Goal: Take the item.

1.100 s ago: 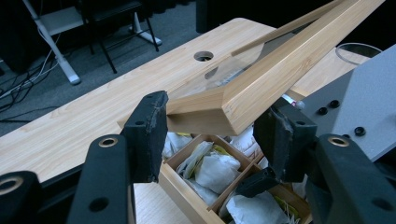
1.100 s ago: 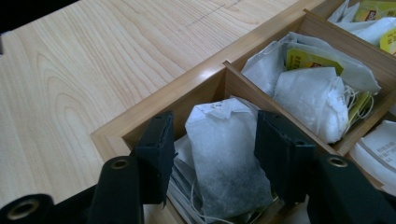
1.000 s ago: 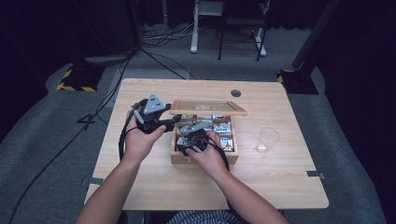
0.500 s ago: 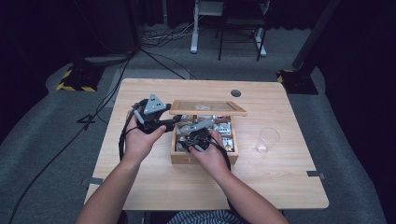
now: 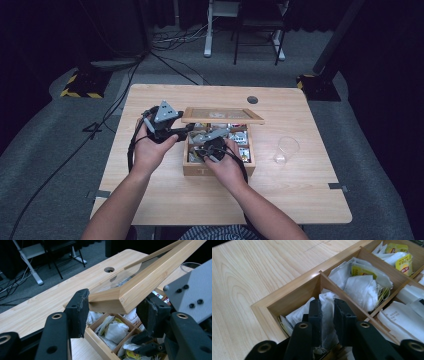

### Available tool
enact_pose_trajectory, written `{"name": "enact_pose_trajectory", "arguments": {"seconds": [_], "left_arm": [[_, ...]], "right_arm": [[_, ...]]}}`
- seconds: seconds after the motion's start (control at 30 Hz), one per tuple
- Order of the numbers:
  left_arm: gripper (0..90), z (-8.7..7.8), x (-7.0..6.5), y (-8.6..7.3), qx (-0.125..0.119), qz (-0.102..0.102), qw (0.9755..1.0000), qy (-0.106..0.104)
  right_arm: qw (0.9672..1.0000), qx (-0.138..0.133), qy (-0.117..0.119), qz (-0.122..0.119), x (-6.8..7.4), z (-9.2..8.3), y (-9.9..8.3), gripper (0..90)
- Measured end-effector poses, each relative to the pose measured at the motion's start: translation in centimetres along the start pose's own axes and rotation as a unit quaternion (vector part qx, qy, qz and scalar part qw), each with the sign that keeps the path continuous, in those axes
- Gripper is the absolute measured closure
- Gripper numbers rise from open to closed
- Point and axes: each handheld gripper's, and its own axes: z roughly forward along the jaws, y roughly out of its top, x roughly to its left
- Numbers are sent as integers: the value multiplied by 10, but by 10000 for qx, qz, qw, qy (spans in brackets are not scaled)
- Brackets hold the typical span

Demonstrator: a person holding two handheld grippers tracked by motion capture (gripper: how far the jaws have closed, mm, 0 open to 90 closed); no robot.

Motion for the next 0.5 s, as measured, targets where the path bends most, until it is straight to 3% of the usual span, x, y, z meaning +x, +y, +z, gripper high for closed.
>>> {"name": "enact_pose_trajectory", "arguments": {"seconds": [0.23,0.5], "left_arm": [[445,0,0,0,-2,5,10000,-4],[445,0,0,0,-5,6,10000,-3]], "right_arm": [[10000,24,-8,-27,0,-2,0,892],[9996,-259,80,60,-2,-14,2,900]]}}
